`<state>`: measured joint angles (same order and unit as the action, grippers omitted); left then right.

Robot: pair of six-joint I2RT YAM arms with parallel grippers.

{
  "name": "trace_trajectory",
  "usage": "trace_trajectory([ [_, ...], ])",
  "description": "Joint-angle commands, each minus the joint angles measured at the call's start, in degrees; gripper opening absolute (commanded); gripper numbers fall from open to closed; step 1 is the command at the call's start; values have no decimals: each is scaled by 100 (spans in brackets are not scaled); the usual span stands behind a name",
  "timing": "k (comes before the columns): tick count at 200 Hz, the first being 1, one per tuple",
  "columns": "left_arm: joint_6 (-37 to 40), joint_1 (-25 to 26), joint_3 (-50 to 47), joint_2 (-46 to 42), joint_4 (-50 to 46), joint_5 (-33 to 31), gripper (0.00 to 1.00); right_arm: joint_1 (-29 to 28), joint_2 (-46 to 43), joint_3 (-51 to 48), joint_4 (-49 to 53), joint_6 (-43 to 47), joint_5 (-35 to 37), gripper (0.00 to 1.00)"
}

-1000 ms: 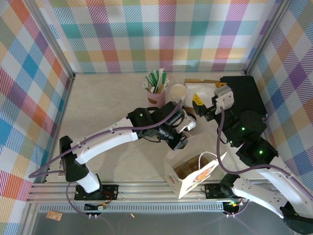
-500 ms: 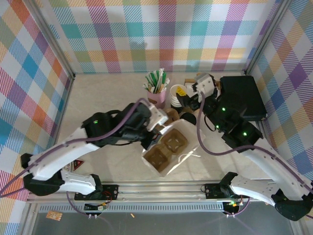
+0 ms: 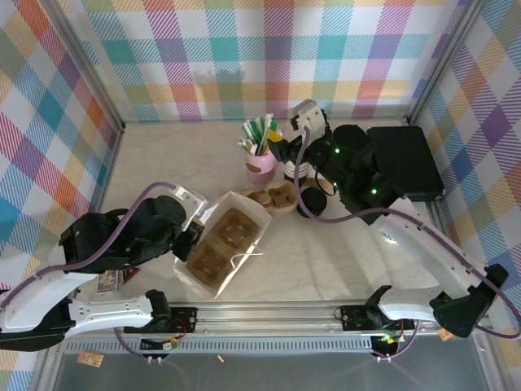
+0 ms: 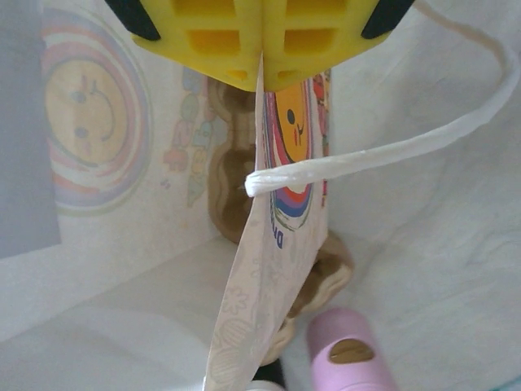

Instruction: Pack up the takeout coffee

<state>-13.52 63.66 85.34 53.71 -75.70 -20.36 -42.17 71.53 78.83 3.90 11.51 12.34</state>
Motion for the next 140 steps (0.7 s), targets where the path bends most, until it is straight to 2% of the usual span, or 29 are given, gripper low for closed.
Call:
trace_trajectory([
  [1,-162,14,162,-231,-549,-642,0,42,206,335,-193,-194,-194,81],
  [38,-221,13,204,-398,-815,-1079,0,69,724,771,-89,-302,-312,81],
  [64,-373,15,-88,-462,-420,-1411,0,87,1122,1162,95,-450,-440,81],
  [86,-775,6,-498,-674,180,-1816,0,95,1411,1457,315,-544,-550,81],
  [110,-1389,-35,-782,-914,428,-2230,0,95,1659,1682,554,-918,-671,81],
  [140,-1804,-112,-850,-1117,496,-2178,0,117,1955,2060,950,-1157,-953,80],
])
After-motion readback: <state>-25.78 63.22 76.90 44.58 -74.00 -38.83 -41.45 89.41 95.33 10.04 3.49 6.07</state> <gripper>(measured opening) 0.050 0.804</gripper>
